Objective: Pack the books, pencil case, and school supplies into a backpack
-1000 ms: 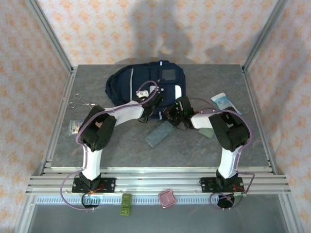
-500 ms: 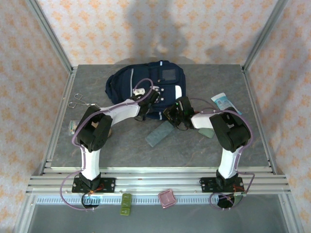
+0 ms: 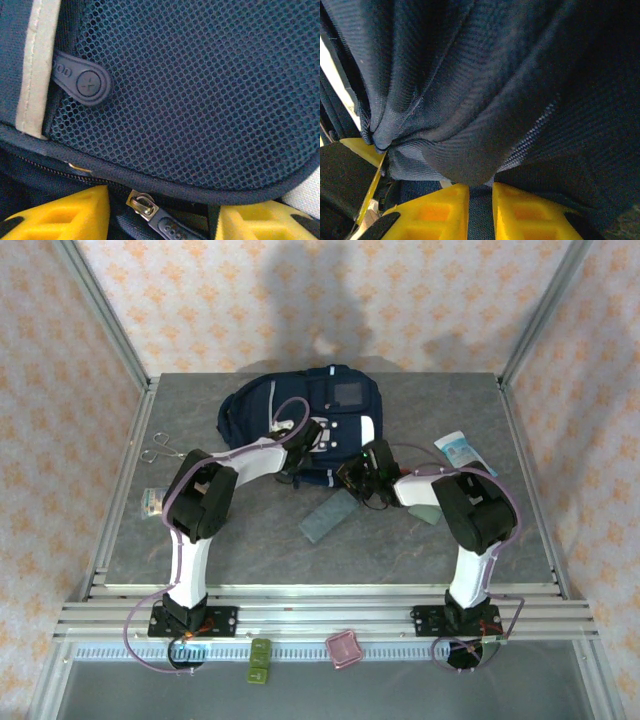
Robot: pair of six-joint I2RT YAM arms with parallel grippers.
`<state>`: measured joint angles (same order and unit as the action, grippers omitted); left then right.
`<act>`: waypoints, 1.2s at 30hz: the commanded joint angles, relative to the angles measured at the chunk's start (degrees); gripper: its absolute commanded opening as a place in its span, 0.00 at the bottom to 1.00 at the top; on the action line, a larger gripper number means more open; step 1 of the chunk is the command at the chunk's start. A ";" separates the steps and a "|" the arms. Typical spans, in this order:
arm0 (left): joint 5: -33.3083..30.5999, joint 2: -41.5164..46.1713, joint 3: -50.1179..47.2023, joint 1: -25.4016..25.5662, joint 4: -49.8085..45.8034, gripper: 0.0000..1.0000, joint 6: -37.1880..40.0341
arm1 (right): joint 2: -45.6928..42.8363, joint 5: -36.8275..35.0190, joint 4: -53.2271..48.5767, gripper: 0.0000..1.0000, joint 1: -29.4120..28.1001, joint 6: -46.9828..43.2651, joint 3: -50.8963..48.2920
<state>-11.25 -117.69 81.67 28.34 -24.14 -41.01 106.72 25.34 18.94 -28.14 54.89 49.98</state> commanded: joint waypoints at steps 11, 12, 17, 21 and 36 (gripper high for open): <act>3.17 4.80 -4.06 -0.74 0.61 0.22 -0.23 | 1.41 -1.67 -8.83 0.20 0.02 1.53 -3.64; 3.24 5.60 -4.68 -0.74 0.78 0.22 -0.21 | 1.41 -1.65 -8.83 0.20 0.02 1.53 -3.66; 3.97 5.57 -4.94 -0.74 0.45 0.13 0.32 | 1.85 -1.36 -8.74 0.20 0.02 1.62 -3.39; 4.04 4.45 -5.27 -0.74 0.59 0.18 0.36 | 1.61 -1.57 -8.83 0.20 0.02 1.71 -3.27; 4.33 2.64 -7.75 -0.83 0.49 0.02 2.49 | 1.10 -1.84 -9.64 0.20 0.02 1.23 -2.65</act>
<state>-7.68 -113.51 75.59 27.70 -21.15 -39.70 106.69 25.34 19.77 -28.14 55.53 49.39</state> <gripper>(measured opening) 0.047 0.202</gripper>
